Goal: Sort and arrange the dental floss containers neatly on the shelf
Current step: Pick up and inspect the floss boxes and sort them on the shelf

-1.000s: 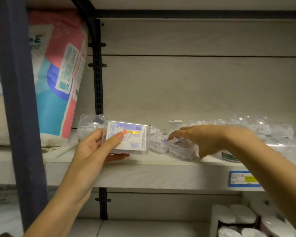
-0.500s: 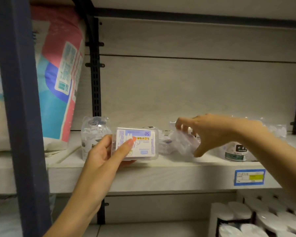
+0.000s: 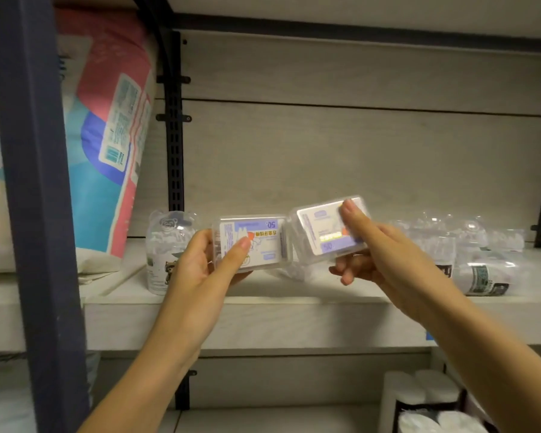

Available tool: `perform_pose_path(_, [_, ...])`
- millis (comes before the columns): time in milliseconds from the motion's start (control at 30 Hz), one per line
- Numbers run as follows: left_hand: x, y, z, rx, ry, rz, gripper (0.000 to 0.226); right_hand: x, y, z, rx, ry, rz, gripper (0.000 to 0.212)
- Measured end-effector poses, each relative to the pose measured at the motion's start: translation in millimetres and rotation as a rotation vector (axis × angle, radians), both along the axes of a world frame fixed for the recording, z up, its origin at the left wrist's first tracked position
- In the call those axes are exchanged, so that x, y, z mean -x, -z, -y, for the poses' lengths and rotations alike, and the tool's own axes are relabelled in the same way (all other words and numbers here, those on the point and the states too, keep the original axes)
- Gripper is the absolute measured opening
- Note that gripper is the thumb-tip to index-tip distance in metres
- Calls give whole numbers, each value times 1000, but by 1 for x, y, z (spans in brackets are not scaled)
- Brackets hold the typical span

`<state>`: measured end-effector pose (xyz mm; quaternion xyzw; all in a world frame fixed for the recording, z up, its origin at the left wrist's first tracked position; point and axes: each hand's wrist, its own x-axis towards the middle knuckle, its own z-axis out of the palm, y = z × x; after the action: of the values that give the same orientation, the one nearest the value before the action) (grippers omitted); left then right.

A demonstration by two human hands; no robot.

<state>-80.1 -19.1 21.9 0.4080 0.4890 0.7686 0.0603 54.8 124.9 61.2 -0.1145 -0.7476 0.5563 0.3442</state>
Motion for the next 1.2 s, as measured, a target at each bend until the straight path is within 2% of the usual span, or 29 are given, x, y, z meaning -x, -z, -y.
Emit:
perform_pose_path(200, [5, -2, 0, 11, 92, 82, 36, -5, 22, -2, 117, -22, -77, 40])
perform_pose_path(367, [9, -3, 2, -4, 204, 165, 26, -10, 28, 3, 27, -13, -66, 41])
perform_pose_path(533, [4, -2, -1, 3, 314, 167, 42, -4, 33, 13, -8, -67, -115, 33])
perform_pose_path(733, [3, -2, -5, 12, 236, 97, 44, -3, 33, 12, 40, -124, -146, 40])
perform_pose_path(833, [6, -7, -5, -62, 176, 97, 35, -12, 28, 8, 40, -95, -186, 50])
perform_pose_path(900, [9, -16, -7, -71, 144, 96, 28, -18, 23, 4, 30, -64, -194, 47])
perform_pose_path(967, [11, -27, -11, -28, 140, 68, 23, -21, 19, -1, 14, -55, -170, 41])
perform_pose_path(1033, [13, -36, -16, 61, 140, 5, 27, -24, 18, -3, -45, -65, -150, 39])
perform_pose_path(1200, [22, -49, -24, 233, 132, -128, 30, -34, 17, -8, -115, -56, -135, 44])
